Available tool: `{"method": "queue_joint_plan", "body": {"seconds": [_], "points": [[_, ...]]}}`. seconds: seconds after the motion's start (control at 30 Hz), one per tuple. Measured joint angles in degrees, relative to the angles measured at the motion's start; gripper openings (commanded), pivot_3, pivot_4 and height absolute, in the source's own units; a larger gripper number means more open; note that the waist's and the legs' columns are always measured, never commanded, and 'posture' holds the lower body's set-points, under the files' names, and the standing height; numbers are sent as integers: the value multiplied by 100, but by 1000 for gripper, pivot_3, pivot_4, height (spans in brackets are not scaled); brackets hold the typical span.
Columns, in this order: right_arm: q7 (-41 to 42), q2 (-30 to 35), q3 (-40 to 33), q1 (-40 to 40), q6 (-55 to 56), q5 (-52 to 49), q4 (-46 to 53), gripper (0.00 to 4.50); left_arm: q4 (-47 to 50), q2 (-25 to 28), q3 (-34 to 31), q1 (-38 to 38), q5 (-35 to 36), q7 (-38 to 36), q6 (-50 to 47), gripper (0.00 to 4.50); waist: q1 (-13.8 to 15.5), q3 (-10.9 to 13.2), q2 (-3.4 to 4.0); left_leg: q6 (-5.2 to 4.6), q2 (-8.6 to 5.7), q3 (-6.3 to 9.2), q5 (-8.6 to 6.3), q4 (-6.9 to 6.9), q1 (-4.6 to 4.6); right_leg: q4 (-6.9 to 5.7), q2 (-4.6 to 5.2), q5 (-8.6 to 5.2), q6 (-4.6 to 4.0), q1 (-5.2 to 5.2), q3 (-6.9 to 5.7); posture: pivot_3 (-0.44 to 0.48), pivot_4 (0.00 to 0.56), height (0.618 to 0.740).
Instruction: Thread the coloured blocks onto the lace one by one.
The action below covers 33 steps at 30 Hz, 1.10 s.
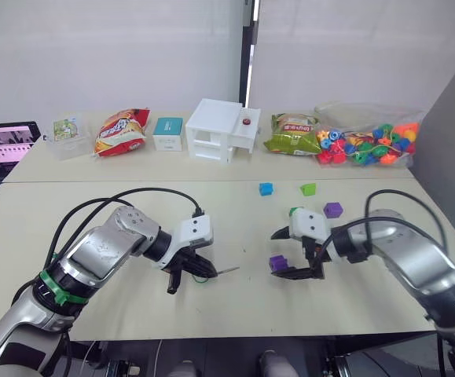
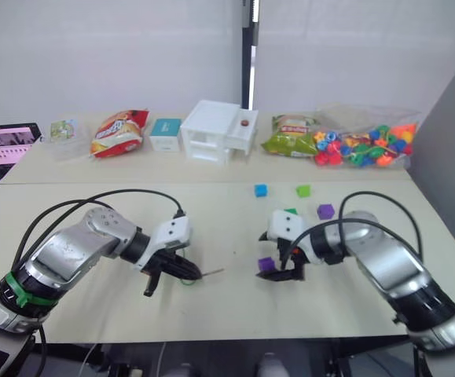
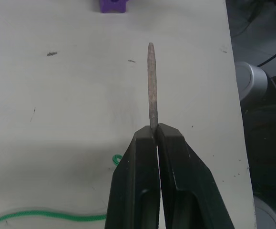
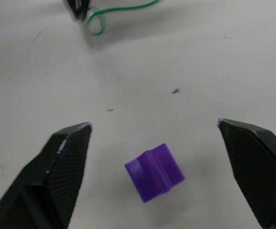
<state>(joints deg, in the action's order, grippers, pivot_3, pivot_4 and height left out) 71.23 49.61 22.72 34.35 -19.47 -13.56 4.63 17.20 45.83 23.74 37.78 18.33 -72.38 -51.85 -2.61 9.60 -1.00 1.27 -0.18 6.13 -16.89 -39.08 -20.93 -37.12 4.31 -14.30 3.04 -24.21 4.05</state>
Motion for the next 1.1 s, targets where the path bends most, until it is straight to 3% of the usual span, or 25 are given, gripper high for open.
{"method": "queue_joint_plan", "body": {"seconds": [0.13,0.37,0.47,0.7,0.93,1.1], "points": [[655,-256,178,246,1350,398,-1034,4448,241,2,-5,-65,41,171,-215,0,6,0,0,1,-2,1,1,-6,-14,-1,4,1,0,-11,-1,0,150,740],[960,-433,118,267,1964,585,-1438,4448,514,68,-17,-214,215,377,-394,0,8,0,0,4,-1,2,2,-7,-12,-4,2,1,0,-10,0,0,150,740],[925,-534,111,256,2115,695,-1646,3715,567,79,-18,-213,241,425,-440,0,8,0,0,4,-1,2,2,-8,-12,-5,2,1,0,-10,0,0,150,740],[828,-695,43,243,2368,890,-1969,1343,567,88,-16,-202,336,432,-449,0,6,0,0,4,-1,2,2,-8,-11,-6,2,1,0,-10,0,0,150,740],[435,-806,-375,-293,1523,757,-1327,1342,388,-150,10,-172,-15,693,346,0,21,-1,2,5,-2,2,3,-9,-12,-9,3,2,-1,-10,0,0,150,740],[-302,-915,-484,-952,-23,639,146,1342,-358,-642,109,-173,-1004,1361,2113,0,49,-1,1,5,-6,4,3,-12,-14,-8,6,2,-1,-11,1,0,150,740]]}}
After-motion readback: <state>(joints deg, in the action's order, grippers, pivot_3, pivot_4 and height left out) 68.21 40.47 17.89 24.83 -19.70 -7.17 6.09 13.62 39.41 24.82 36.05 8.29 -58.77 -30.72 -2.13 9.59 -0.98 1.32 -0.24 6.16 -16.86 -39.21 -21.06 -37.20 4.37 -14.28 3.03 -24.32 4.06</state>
